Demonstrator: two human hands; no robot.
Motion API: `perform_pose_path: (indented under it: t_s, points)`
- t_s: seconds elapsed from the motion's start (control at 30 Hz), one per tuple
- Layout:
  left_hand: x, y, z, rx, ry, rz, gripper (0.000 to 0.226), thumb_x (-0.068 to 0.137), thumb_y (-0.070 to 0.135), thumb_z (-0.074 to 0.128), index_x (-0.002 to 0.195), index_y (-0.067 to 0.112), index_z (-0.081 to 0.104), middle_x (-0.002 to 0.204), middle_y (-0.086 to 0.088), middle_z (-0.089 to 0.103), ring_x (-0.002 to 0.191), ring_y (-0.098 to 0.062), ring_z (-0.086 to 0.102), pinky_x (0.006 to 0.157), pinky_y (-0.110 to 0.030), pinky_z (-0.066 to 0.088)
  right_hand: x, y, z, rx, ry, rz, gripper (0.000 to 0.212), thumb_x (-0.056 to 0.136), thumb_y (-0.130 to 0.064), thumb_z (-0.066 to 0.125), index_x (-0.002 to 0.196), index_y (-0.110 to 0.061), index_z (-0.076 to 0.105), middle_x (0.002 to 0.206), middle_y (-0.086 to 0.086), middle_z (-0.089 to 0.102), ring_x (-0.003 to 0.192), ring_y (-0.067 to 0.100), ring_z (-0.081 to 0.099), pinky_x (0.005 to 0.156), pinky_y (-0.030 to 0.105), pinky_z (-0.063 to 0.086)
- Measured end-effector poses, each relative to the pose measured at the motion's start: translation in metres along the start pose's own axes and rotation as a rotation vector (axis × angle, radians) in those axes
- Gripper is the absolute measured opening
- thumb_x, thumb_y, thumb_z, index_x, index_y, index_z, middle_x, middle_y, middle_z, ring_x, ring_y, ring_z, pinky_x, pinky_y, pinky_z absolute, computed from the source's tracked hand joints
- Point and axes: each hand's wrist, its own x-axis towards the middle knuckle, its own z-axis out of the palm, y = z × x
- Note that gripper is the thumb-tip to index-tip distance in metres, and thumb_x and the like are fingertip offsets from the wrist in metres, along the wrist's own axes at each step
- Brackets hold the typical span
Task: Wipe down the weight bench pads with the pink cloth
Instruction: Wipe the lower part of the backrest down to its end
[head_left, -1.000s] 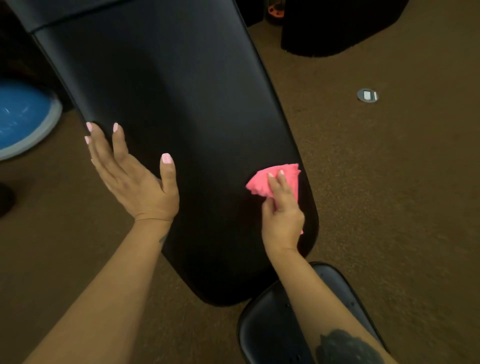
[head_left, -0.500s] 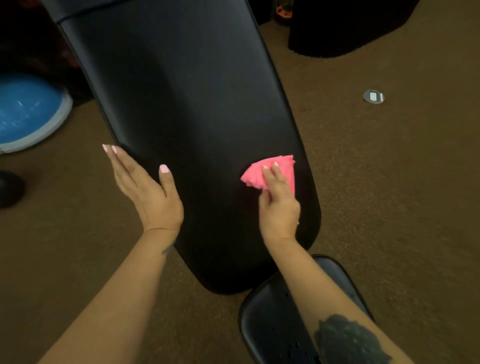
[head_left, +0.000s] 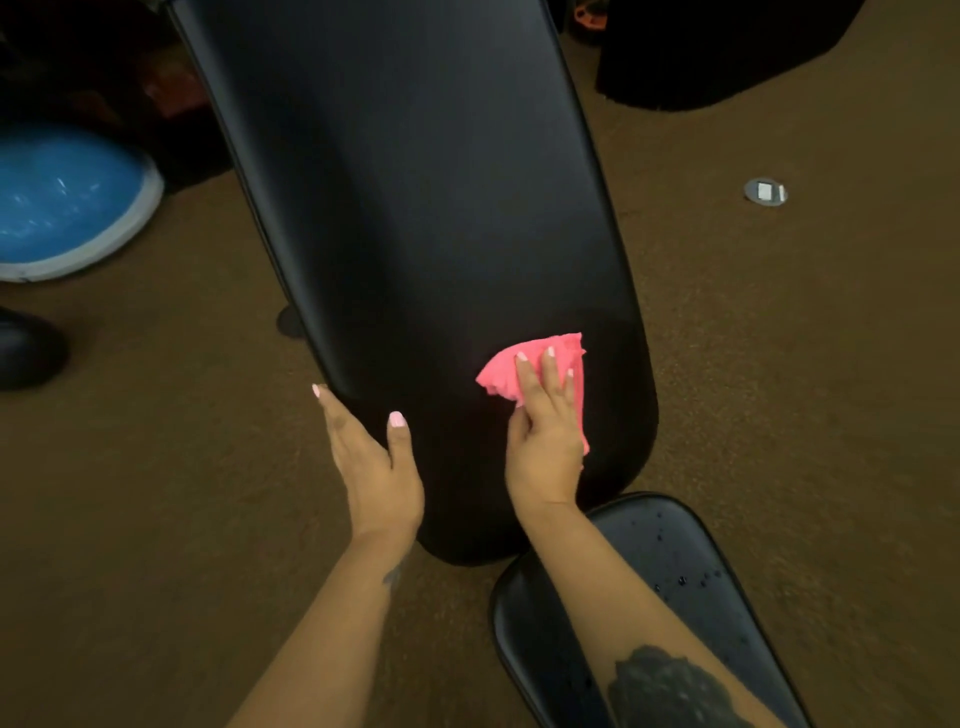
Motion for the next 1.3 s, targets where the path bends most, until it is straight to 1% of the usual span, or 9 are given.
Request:
perform_pose_path:
  t_s: [0.17, 0.3, 0.47, 0.6, 0.7, 0.9, 1.03, 1.2, 1.3]
  points:
    - [-0.024, -0.016, 0.004, -0.019, -0.040, -0.057, 0.073, 0.100, 0.031, 0.041, 0.153, 0.026, -0.010, 0.162, 0.008, -0.004, 0.144, -0.003, -0.001, 0.114, -0.027, 0.007, -0.034, 0.020, 0.001, -0.086, -0.219, -0.144, 0.066, 0.089, 0.004, 0.050, 0.135, -0.039, 0.030, 0.146, -0.020, 0.015, 0.141, 0.008, 0.004, 0.103, -0.001, 0.001]
    - [-0.029, -0.023, -0.002, -0.108, -0.078, -0.076, 0.070, 0.101, 0.029, 0.041, 0.154, 0.032, -0.004, 0.161, 0.013, 0.005, 0.147, -0.006, 0.007, 0.118, -0.032, 0.015, -0.036, 0.034, -0.012, -0.036, -0.164, 0.002, 0.059, 0.090, 0.004, 0.051, 0.133, -0.035, 0.039, 0.143, -0.020, 0.023, 0.140, 0.009, 0.016, 0.092, -0.011, 0.007]
    - [-0.033, -0.032, -0.006, -0.169, -0.102, -0.082, 0.069, 0.101, 0.019, 0.044, 0.153, 0.037, 0.003, 0.160, 0.013, 0.015, 0.146, -0.006, 0.016, 0.120, -0.040, 0.021, -0.044, 0.004, 0.012, -0.012, -0.114, -0.065, 0.059, 0.088, 0.002, 0.054, 0.134, -0.033, 0.040, 0.143, -0.017, 0.029, 0.139, 0.013, 0.022, 0.107, 0.007, 0.009]
    - [-0.032, -0.034, -0.010, -0.189, -0.128, -0.114, 0.073, 0.099, 0.007, 0.045, 0.152, 0.039, 0.007, 0.159, 0.010, 0.021, 0.146, -0.008, 0.020, 0.119, -0.042, 0.023, -0.070, 0.008, 0.030, -0.131, -0.253, -0.278, 0.066, 0.075, 0.011, 0.064, 0.131, -0.023, 0.051, 0.143, -0.003, 0.037, 0.134, 0.023, 0.026, 0.100, 0.022, 0.024]
    - [-0.033, -0.035, -0.017, -0.211, -0.158, -0.112, 0.075, 0.098, 0.004, 0.045, 0.150, 0.043, 0.008, 0.158, 0.010, 0.023, 0.145, -0.008, 0.023, 0.118, -0.040, 0.025, -0.079, 0.029, 0.021, -0.204, -0.389, -0.348, 0.063, 0.079, 0.009, 0.061, 0.130, -0.025, 0.051, 0.143, -0.010, 0.027, 0.136, 0.020, 0.021, 0.105, 0.034, 0.016]
    - [-0.032, -0.044, -0.022, -0.187, -0.202, -0.133, 0.077, 0.098, 0.006, 0.046, 0.149, 0.048, 0.006, 0.157, 0.014, 0.024, 0.143, -0.008, 0.028, 0.115, -0.044, 0.032, -0.066, 0.032, -0.002, -0.199, -0.307, -0.040, 0.054, 0.093, -0.001, 0.047, 0.136, -0.032, 0.042, 0.145, -0.018, 0.020, 0.138, 0.005, 0.008, 0.102, 0.003, -0.004]
    - [-0.029, -0.047, -0.021, -0.209, -0.199, -0.134, 0.077, 0.098, 0.006, 0.047, 0.149, 0.049, 0.008, 0.156, 0.015, 0.027, 0.141, -0.009, 0.032, 0.114, -0.045, 0.034, -0.072, 0.012, 0.016, -0.172, -0.271, 0.010, 0.057, 0.094, -0.003, 0.043, 0.141, -0.034, 0.032, 0.145, -0.023, 0.011, 0.142, 0.008, 0.011, 0.101, 0.006, 0.001]
    - [-0.031, -0.050, -0.020, -0.232, -0.221, -0.129, 0.079, 0.098, 0.002, 0.045, 0.150, 0.047, 0.006, 0.158, 0.015, 0.023, 0.143, -0.008, 0.028, 0.117, -0.045, 0.029, -0.088, 0.019, 0.016, -0.193, -0.445, -0.056, 0.059, 0.096, -0.003, 0.040, 0.143, -0.035, 0.025, 0.149, -0.020, 0.004, 0.141, 0.006, -0.001, 0.099, 0.004, -0.006]
    - [-0.031, -0.050, -0.022, -0.222, -0.237, -0.130, 0.081, 0.098, 0.001, 0.044, 0.149, 0.048, 0.004, 0.158, 0.016, 0.020, 0.144, -0.007, 0.024, 0.117, -0.044, 0.027, -0.084, 0.030, 0.003, -0.232, -0.463, 0.047, 0.058, 0.095, -0.005, 0.042, 0.142, -0.037, 0.028, 0.150, -0.021, 0.008, 0.142, 0.009, 0.009, 0.108, 0.017, 0.013]
